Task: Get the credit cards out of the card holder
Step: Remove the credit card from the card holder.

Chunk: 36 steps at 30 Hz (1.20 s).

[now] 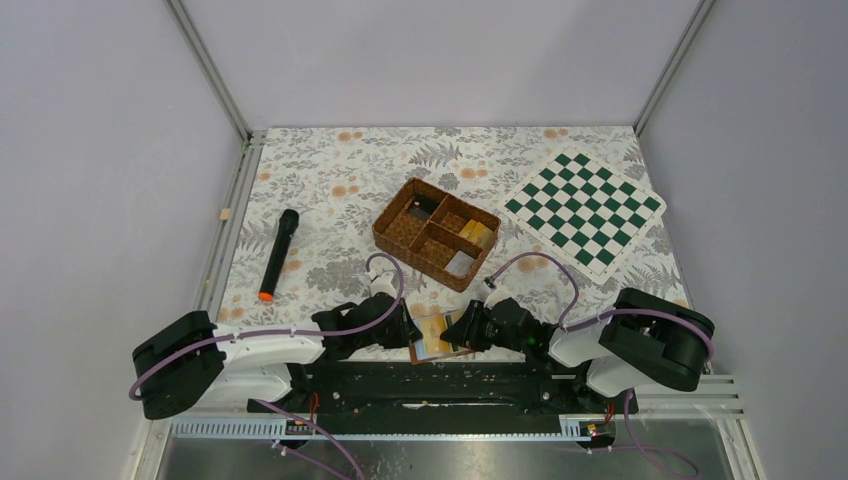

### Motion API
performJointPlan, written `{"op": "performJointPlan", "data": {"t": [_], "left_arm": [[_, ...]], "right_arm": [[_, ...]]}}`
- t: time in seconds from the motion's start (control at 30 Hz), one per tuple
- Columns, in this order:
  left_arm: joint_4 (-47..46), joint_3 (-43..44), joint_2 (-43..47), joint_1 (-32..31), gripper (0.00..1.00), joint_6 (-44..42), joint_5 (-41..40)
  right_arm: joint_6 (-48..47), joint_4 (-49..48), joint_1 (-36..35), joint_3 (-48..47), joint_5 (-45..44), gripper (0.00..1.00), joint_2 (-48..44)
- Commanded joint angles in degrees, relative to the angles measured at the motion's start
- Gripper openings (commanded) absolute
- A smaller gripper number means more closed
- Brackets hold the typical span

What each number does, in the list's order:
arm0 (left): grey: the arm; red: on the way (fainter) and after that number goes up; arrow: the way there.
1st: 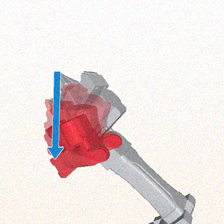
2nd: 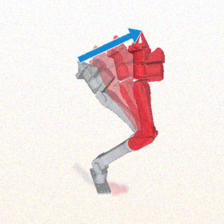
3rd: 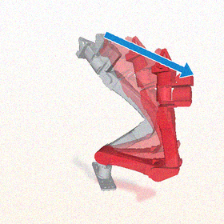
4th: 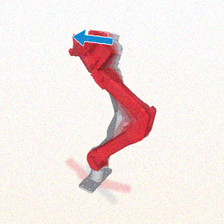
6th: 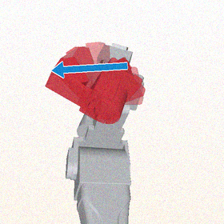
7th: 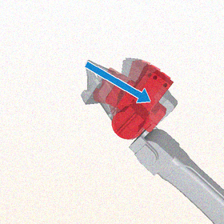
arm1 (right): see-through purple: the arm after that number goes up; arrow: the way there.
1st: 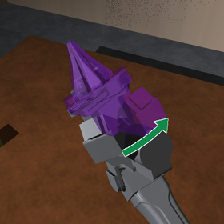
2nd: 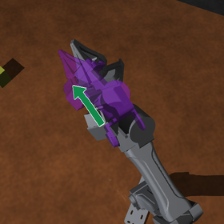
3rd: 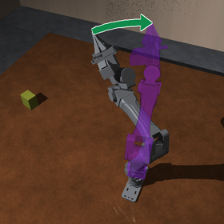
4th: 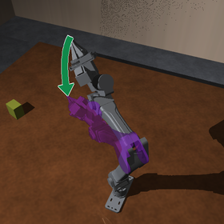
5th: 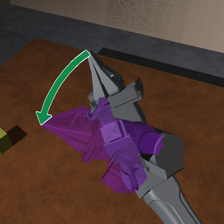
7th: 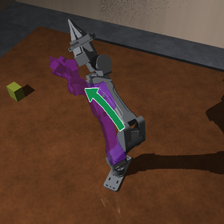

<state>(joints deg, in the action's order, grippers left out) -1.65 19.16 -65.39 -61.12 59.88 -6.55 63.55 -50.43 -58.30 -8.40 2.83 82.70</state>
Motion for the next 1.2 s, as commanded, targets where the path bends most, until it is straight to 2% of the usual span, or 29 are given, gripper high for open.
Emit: {"op": "performJointPlan", "data": {"t": [0.0,0.2,0.37,0.4,0.9,1.17], "left_arm": [[-2.6,-0.2,-2.3,-0.1,0.18,-0.1,0.2],[-2.7,-0.1,-3.1,-0.2,0.17,-0.3,0.5],[-0.9,0.2,-2.9,-0.1,0.16,-0.4,-0.6],[-0.6,0.3,-3.0,-0.1,0.16,-0.4,-0.8],[1.6,1.4,-3.6,-0.1,0.17,-0.7,-1.9],[4.0,3.3,-2.8,-0.1,0.17,-1.4,-2.0]], "right_arm": [[-0.3,0.4,0.4,0.6,0.9,0.33,1.2],[0.5,-2.7,0.4,1.2,1.4,0.26,2.0],[0.8,-3.7,0.5,2.2,1.2,0.01,0.4],[0.8,-3.4,0.6,2.3,1.2,0.0,-0.3],[-3.3,19.7,0.9,1.9,-5.4,0.0,-18.6],[-4.6,27.7,0.9,1.6,-8.1,0.0,-27.2]]}}
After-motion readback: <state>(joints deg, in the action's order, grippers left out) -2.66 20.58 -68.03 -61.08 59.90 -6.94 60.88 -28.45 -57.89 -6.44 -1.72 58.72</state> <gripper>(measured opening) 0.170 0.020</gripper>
